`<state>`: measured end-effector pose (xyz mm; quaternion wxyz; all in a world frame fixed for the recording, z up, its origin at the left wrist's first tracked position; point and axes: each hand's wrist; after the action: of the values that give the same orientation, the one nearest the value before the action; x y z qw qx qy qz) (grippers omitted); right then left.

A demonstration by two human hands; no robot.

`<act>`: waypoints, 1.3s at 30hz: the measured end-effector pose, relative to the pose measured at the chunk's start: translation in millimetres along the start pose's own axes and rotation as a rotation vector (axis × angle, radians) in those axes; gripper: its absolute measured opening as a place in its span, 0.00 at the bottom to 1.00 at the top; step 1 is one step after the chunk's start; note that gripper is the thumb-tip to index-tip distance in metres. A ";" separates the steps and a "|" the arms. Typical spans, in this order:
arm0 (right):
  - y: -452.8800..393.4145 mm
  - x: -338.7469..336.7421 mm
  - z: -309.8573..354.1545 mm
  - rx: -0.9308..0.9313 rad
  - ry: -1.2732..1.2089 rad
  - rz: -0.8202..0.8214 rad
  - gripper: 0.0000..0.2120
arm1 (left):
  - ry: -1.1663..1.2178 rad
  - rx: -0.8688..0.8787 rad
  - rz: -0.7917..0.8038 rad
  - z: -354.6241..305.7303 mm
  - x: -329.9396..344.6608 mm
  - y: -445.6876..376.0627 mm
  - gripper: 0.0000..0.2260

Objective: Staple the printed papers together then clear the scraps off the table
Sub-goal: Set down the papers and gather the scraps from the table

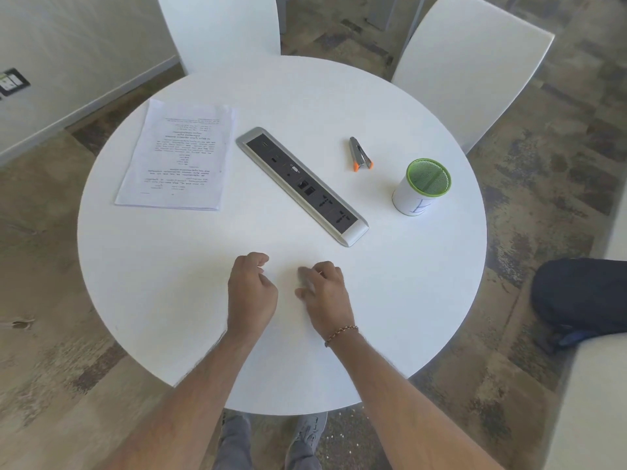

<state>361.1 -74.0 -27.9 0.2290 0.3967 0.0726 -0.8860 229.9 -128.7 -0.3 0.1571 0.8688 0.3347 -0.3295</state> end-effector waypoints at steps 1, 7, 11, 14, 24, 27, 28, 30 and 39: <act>2.0 0.6 -1.0 -0.050 0.023 0.004 0.13 | 0.001 -0.001 0.000 0.3 -0.1 0.2 0.20; -4.9 2.0 -8.9 -0.146 0.102 -0.058 0.09 | 0.007 0.013 -0.007 -0.2 0.3 1.0 0.20; -9.6 3.2 -15.1 -0.223 0.164 -0.072 0.07 | 0.000 0.014 -0.001 -0.7 -0.5 0.9 0.20; -12.1 3.5 -17.5 -0.296 0.278 -0.080 0.10 | -0.005 0.022 -0.006 -1.0 -1.0 -0.1 0.20; -16.3 2.4 -6.6 -0.380 0.476 0.019 0.14 | -0.016 0.040 0.027 -2.8 2.8 1.5 0.21; -18.9 -3.8 -3.0 -0.119 0.170 0.049 0.14 | -0.011 0.037 0.038 -3.5 6.0 3.5 0.21; -20.7 -8.6 -1.7 0.025 0.026 0.073 0.13 | -0.007 0.035 0.043 -3.4 7.2 4.0 0.20; -25.3 -23.9 2.2 0.297 -0.304 0.053 0.08 | -0.001 0.036 0.049 -3.1 9.1 4.6 0.20; -77.4 -140.6 -27.6 0.479 -1.339 -0.324 0.12 | 0.021 0.040 0.059 -4.8 14.4 1.0 0.17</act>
<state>425.3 51.9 52.9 -0.0029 -0.2069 -0.2211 -0.9531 240.8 -120.2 -6.5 0.1456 0.8846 0.3041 -0.3222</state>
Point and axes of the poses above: each hand's wrist, its own y-axis away from the middle knuckle, its own x-axis out of the palm, z = x × y, and after that the axes turned 1 degree about -x, right-handed
